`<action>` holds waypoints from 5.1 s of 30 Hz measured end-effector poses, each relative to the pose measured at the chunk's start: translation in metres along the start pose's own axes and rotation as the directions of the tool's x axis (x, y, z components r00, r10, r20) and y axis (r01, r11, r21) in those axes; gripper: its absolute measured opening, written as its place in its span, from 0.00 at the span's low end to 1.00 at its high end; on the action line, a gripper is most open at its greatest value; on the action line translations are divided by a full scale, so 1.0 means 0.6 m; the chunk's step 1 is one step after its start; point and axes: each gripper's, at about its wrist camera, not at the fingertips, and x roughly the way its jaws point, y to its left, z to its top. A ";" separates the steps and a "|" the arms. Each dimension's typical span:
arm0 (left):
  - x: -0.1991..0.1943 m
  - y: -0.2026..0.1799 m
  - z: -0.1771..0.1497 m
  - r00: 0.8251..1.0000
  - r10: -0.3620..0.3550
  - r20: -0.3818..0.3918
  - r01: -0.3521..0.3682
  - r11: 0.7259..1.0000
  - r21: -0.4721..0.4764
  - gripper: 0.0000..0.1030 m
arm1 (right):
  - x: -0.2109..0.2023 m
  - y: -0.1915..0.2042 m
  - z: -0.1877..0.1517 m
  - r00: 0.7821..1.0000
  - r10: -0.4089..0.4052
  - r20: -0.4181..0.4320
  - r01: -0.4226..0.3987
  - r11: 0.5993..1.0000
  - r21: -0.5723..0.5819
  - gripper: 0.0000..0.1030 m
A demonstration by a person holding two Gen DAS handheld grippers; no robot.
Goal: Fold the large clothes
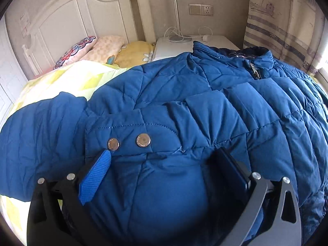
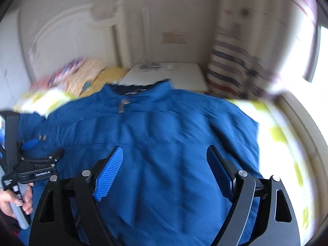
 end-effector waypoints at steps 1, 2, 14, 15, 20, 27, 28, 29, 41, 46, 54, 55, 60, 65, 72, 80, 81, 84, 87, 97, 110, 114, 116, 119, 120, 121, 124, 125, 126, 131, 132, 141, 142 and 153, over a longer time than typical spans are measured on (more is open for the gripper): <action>0.004 -0.003 -0.002 1.000 -0.004 0.000 0.004 1.000 -0.003 0.98 | 0.017 0.017 0.003 1.000 0.001 -0.027 -0.002 0.999 -0.033 0.78; 0.004 -0.003 -0.003 1.000 -0.006 0.000 0.006 1.000 -0.004 0.98 | 0.047 0.034 0.002 0.996 -0.004 -0.088 -0.002 0.998 -0.070 0.78; 0.006 -0.003 -0.001 1.000 0.000 -0.002 0.000 1.000 -0.002 0.98 | 0.125 -0.110 0.053 0.973 -0.154 -0.172 0.166 0.985 0.057 0.82; 0.005 -0.002 -0.001 1.000 0.000 -0.002 0.000 1.000 -0.002 0.98 | 0.152 -0.138 0.043 0.966 -0.114 -0.231 0.141 0.984 0.105 0.86; 0.005 -0.002 -0.002 1.000 0.001 -0.002 -0.001 1.000 -0.001 0.98 | 0.107 -0.173 0.033 0.981 -0.123 -0.151 0.152 0.968 0.198 0.86; 0.004 -0.003 -0.002 1.000 0.004 -0.003 -0.004 1.000 0.001 0.98 | 0.113 -0.225 -0.006 0.963 -0.145 -0.228 0.204 0.942 0.266 0.87; 0.005 -0.002 -0.002 1.000 0.002 -0.004 -0.002 1.000 -0.001 0.98 | 0.094 -0.217 -0.002 0.958 -0.190 -0.217 0.244 0.934 0.261 0.87; 0.005 -0.002 -0.002 1.000 0.001 -0.004 -0.001 1.000 -0.002 0.98 | 0.067 -0.200 0.001 0.967 -0.194 -0.167 0.232 0.940 0.252 0.87; -0.016 0.028 -0.005 0.994 -0.111 0.009 0.111 0.992 -0.061 0.98 | 0.061 -0.048 -0.075 0.981 -0.058 -0.183 0.070 0.996 0.056 0.95; -0.105 0.211 -0.052 0.970 -0.219 0.101 0.241 0.893 -0.380 0.98 | 0.055 -0.040 -0.085 0.982 -0.061 -0.178 0.072 0.996 0.058 0.95; -0.193 0.558 -0.262 0.989 0.056 0.137 0.075 0.607 -0.791 0.86 | 0.053 -0.038 -0.085 0.983 -0.053 -0.178 0.065 0.996 0.064 0.96; -0.194 0.585 -0.270 0.988 0.074 0.133 0.065 0.583 -0.810 0.86 | 0.053 -0.038 -0.085 0.983 -0.052 -0.178 0.065 0.996 0.065 0.96; -0.164 0.725 -0.270 0.976 0.118 0.181 0.116 0.420 -0.900 0.39 | 0.046 -0.039 -0.088 0.983 -0.048 -0.176 0.061 0.996 0.069 0.96; -0.205 0.676 -0.150 0.942 0.164 0.292 0.146 0.581 -0.800 0.11 | 0.046 -0.041 -0.088 0.985 -0.036 -0.168 0.050 0.995 0.084 0.96; -0.261 0.360 0.051 0.858 -0.149 0.492 0.381 0.827 -0.413 0.11 | 0.039 -0.054 -0.089 0.991 0.012 -0.135 0.007 0.990 0.139 0.95; -0.068 -0.023 0.106 0.887 -0.443 0.132 0.460 0.876 -0.145 0.17 | 0.039 -0.055 -0.089 0.991 0.022 -0.131 -0.002 0.989 0.150 0.95; -0.033 -0.062 0.093 0.904 -0.421 0.067 0.426 0.897 -0.117 0.24 | 0.039 -0.054 -0.089 0.991 0.024 -0.132 -0.004 0.989 0.151 0.95; -0.018 -0.099 0.069 0.923 -0.377 0.076 0.380 0.924 -0.034 0.51 | 0.038 -0.057 -0.091 0.991 0.037 -0.128 -0.016 0.987 0.162 0.95; -0.045 -0.100 0.068 0.914 -0.403 0.052 0.403 0.915 0.023 0.82 | 0.039 -0.059 -0.091 0.991 0.044 -0.126 -0.022 0.985 0.169 0.95; -0.183 0.150 -0.030 0.961 -0.047 0.273 0.101 0.977 -0.186 0.97 | 0.038 -0.056 -0.091 0.991 0.032 -0.127 -0.011 0.987 0.161 0.95; -0.038 0.179 -0.077 0.992 0.125 0.000 -0.124 0.983 -0.137 0.98 | 0.038 -0.045 -0.088 0.990 -0.008 -0.142 0.027 0.991 0.133 0.95; -0.035 0.176 -0.088 0.989 0.147 0.008 -0.145 0.981 -0.131 0.98 | 0.000 0.006 -0.057 0.999 -0.003 -0.042 0.007 0.996 0.091 0.95; -0.034 0.172 -0.087 0.987 0.162 0.008 -0.160 0.980 -0.119 0.98 | -0.006 0.055 -0.034 0.999 0.036 -0.014 -0.036 0.999 0.036 0.95; -0.033 0.174 -0.086 0.988 0.156 0.006 -0.154 0.980 -0.123 0.98 | 0.015 0.154 -0.009 0.997 0.065 -0.034 -0.069 0.989 -0.132 0.95; -0.036 0.172 -0.084 0.989 0.150 0.005 -0.148 0.981 -0.127 0.98 | 0.027 0.187 -0.005 0.998 0.048 -0.038 -0.055 0.980 -0.192 0.95; -0.037 0.174 -0.084 0.990 0.141 0.003 -0.139 0.981 -0.133 0.98 | 0.037 0.208 0.000 0.999 0.034 -0.036 -0.041 0.973 -0.228 0.95; -0.036 0.177 -0.083 0.992 0.128 -0.001 -0.127 0.982 -0.142 0.98 | 0.085 0.262 0.015 0.998 -0.034 -0.058 0.015 0.953 -0.302 0.95; -0.036 0.177 -0.083 0.992 0.128 -0.001 -0.127 0.982 -0.141 0.98 | 0.098 0.273 0.020 0.997 -0.056 -0.056 0.035 0.947 -0.320 0.94; -0.036 0.177 -0.083 0.992 0.128 -0.002 -0.127 0.982 -0.141 0.98 | 0.106 0.281 0.026 0.996 -0.073 -0.042 0.055 0.940 -0.336 0.94; -0.034 0.181 -0.083 0.994 0.113 -0.005 -0.113 0.982 -0.150 0.98 | 0.061 0.216 0.055 0.998 0.029 0.048 -0.020 0.982 -0.190 0.33; -0.033 0.184 -0.083 0.995 0.103 -0.007 -0.103 0.982 -0.157 0.98 | 0.030 0.171 0.059 0.992 0.076 0.096 -0.069 0.995 -0.074 0.31; -0.031 0.189 -0.085 0.997 0.070 -0.014 -0.072 0.981 -0.179 0.98 | 0.001 -0.159 -0.097 0.982 0.170 0.084 -0.187 0.785 0.590 0.30; -0.031 0.188 -0.085 0.997 0.072 -0.013 -0.073 0.981 -0.178 0.98 | 0.010 -0.169 -0.113 0.979 0.191 0.075 -0.196 0.762 0.617 0.30; -0.030 0.189 -0.085 0.998 0.068 -0.014 -0.069 0.981 -0.181 0.98 | 0.031 -0.144 -0.076 0.958 0.275 0.077 -0.267 0.765 0.586 0.74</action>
